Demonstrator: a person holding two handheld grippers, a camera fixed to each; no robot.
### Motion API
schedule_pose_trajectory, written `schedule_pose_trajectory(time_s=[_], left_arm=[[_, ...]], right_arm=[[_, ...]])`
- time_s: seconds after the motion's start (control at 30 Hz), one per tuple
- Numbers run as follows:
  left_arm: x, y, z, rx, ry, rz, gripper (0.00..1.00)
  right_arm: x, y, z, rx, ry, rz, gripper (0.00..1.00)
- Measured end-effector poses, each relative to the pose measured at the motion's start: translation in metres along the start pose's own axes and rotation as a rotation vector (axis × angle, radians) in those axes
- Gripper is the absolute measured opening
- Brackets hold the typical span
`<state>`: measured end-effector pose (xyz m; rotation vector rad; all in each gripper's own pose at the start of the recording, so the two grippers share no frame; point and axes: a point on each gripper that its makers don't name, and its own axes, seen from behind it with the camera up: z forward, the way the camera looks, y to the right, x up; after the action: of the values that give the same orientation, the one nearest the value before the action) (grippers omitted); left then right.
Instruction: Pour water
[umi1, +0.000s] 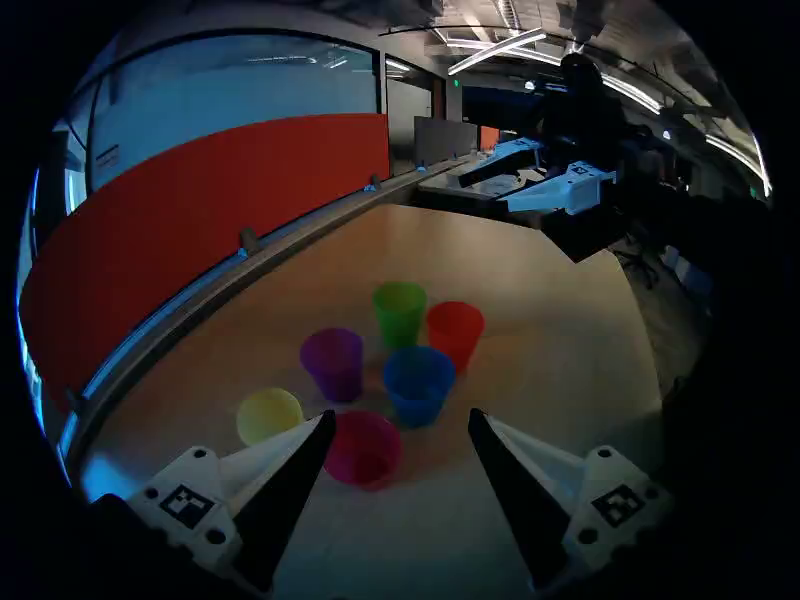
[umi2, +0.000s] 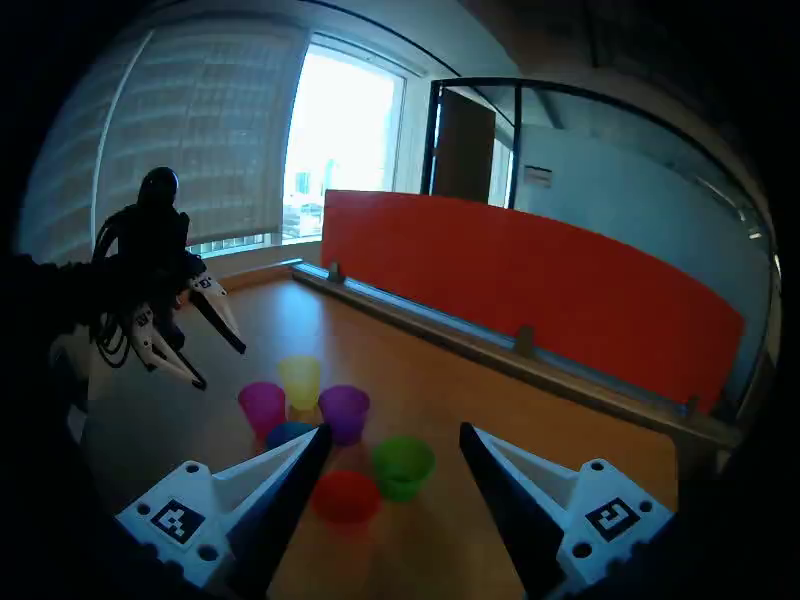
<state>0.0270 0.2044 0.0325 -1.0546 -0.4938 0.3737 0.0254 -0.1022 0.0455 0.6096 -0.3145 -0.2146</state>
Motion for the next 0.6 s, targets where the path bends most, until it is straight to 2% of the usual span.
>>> schedule_pose_trajectory(time_s=[0.37,0.6], left_arm=[[0.004,0.002,0.037,-0.052,-0.072,0.052,0.99],[0.002,0.002,0.055,-0.059,-0.108,0.074,0.99]], right_arm=[[-0.005,0.001,0.016,0.034,-0.025,-0.001,0.99],[-0.004,0.002,0.024,0.051,-0.032,-0.002,1.00]])
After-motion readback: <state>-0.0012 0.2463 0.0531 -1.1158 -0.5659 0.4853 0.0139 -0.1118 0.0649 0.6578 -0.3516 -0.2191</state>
